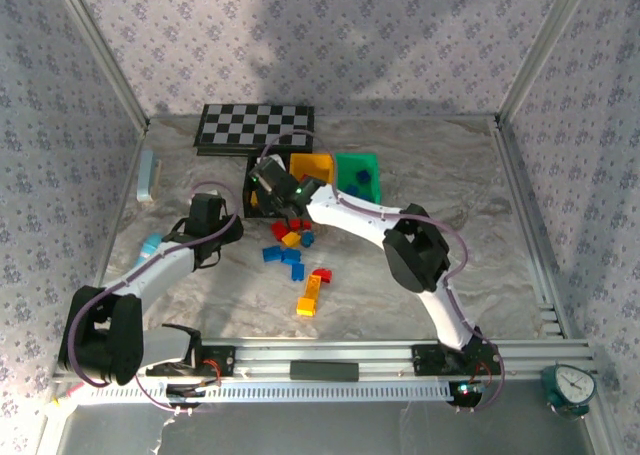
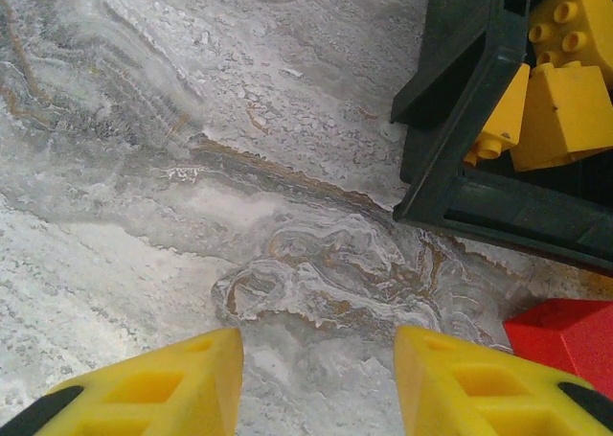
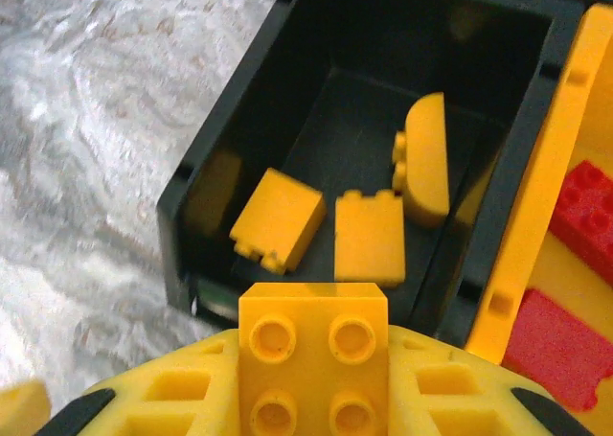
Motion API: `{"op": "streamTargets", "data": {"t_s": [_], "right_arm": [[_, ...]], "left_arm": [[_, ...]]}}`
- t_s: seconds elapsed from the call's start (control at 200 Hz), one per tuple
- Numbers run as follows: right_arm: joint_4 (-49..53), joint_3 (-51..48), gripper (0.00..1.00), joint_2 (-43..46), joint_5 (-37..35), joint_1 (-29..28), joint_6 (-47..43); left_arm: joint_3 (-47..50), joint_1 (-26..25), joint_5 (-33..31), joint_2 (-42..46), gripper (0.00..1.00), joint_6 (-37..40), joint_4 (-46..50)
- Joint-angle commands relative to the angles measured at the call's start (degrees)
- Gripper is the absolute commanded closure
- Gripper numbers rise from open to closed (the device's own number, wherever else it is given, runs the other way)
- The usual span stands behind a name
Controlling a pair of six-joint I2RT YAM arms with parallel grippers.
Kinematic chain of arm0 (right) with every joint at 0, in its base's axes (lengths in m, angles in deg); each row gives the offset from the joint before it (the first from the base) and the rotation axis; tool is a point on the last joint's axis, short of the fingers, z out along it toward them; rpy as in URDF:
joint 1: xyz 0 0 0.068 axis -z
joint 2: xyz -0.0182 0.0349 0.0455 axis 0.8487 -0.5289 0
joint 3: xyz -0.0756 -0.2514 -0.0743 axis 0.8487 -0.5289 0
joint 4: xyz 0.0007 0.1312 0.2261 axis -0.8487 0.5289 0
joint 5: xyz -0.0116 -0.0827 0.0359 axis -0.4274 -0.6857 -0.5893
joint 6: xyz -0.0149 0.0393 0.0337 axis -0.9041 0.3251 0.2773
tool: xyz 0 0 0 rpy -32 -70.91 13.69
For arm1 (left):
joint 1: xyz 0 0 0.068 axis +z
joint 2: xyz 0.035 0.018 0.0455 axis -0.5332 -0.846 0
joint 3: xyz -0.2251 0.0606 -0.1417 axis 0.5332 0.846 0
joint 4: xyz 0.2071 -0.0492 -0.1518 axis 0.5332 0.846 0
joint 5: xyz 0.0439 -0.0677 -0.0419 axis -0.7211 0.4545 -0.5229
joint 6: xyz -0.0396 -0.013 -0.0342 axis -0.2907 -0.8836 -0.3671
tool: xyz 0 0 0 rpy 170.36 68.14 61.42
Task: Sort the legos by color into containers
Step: Place the lego in the container.
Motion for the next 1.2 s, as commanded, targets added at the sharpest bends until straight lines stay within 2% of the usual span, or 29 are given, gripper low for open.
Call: {"op": "streamTargets", "data": {"t_s": [0.0, 0.31, 0.375, 0.475, 0.58, 0.835, 1.029, 1.194], "right_arm": [[2.36, 6.17, 0.72, -3.88, 1.6, 1.84, -1.46], [7.96, 27.73, 0.69, -17.28, 7.33, 6.09, 1.2], [7.89, 29.65, 0.63, -18.25, 7.84, 6.56, 2.12], [7.78, 30.69, 0.5, -18.65, 8.69, 7.08, 3.1], [8.62, 30.41, 0.47, -17.65, 8.82, 6.77, 3.45], [4.29, 18.85, 0.46, -9.48, 6.48, 3.44, -0.15], [-3.92, 1.99, 0.45, 0.45, 2.21, 0.17, -2.43], [-10.47, -13.09, 0.46, 9.88, -1.64, -0.76, -0.15]], "left_arm": [[0.07, 0.39, 0.96, 0.6, 0.55, -0.54, -0.36], [-0.1, 0.48, 1.05, -0.11, 0.55, -0.3, -0.68], [-0.19, 0.48, 1.69, -0.17, 0.55, -0.18, -0.84], [-0.24, 0.48, 1.81, 0.03, 0.55, -0.01, -0.83], [-0.28, 0.48, 1.51, 0.44, 0.55, 0.21, -0.53], [-0.17, 0.48, 1.37, 1.82, 0.54, 0.16, 0.11], [-0.06, 0.48, 1.82, 1.64, 0.54, -0.17, -0.14], [0.36, 0.48, 3.98, 1.85, 0.54, -0.28, -1.01]]}}
